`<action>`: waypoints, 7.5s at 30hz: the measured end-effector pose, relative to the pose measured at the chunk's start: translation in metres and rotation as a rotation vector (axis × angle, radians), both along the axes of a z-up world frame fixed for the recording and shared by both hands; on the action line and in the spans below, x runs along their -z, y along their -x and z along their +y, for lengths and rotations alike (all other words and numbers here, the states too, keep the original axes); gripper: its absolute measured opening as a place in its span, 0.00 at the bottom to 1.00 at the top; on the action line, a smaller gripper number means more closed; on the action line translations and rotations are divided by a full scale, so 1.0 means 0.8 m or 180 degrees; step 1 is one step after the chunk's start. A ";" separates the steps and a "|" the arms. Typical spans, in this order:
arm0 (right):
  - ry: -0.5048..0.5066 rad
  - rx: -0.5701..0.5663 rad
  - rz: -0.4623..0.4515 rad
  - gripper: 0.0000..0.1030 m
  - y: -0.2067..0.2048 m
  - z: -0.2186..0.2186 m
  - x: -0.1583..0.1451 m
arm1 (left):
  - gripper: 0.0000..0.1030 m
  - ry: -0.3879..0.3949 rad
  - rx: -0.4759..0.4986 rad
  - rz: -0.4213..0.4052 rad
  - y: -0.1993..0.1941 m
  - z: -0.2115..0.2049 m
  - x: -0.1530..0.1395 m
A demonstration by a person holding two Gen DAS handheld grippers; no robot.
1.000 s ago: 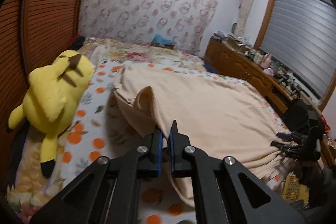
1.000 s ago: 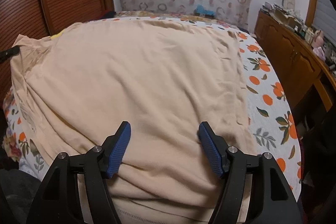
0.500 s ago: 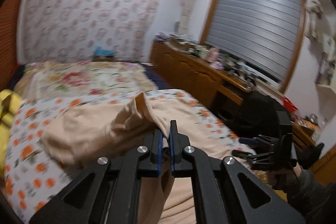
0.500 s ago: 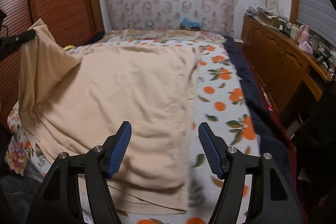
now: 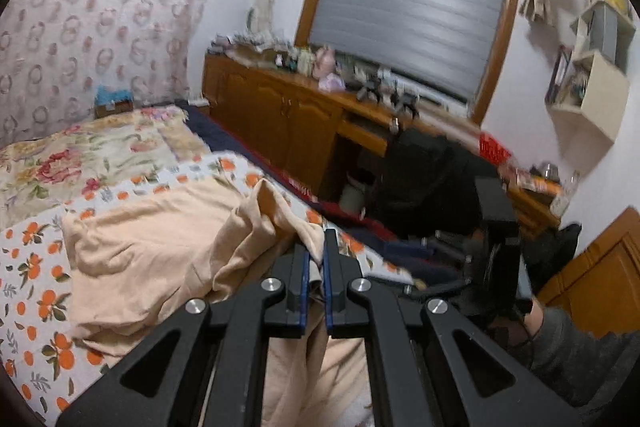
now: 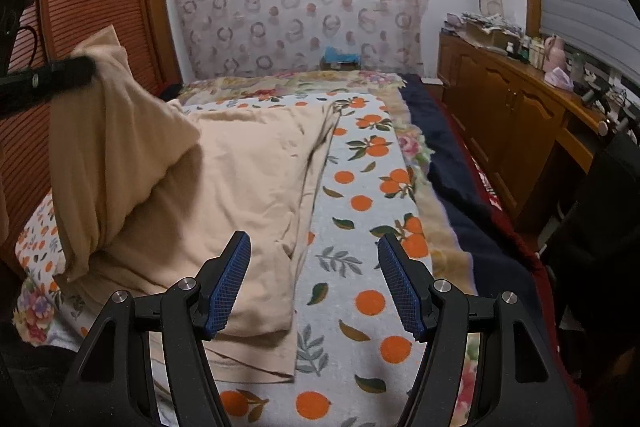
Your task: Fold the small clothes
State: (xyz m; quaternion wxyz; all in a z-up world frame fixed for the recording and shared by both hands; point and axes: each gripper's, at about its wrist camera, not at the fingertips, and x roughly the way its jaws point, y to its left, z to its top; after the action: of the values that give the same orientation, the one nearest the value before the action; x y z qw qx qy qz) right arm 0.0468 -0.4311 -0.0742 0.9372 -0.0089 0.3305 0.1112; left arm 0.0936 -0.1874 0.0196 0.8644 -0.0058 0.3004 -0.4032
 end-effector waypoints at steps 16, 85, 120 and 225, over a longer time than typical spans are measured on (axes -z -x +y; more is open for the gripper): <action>-0.0001 -0.0034 0.0045 0.66 -0.011 0.009 0.004 | 0.33 -0.0273 -0.0223 0.0257 0.015 0.039 0.035; 0.0346 -0.0780 -0.0084 0.46 -0.052 0.131 -0.035 | 0.42 -0.0470 -0.1495 0.0234 0.019 0.211 0.106; 0.0659 -0.1422 0.0166 0.03 -0.202 0.270 -0.011 | 0.42 -0.0462 -0.1513 0.0371 0.011 0.221 0.136; 0.0194 -0.0266 0.0465 0.10 0.019 0.026 0.020 | 0.42 -0.0661 -0.0916 0.0552 0.063 0.146 0.165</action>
State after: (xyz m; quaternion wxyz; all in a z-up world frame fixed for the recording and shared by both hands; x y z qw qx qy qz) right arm 0.0319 -0.4102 -0.0899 0.9044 -0.0431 0.4006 0.1405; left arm 0.0430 -0.0703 -0.1121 0.8800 0.0058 0.4097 -0.2403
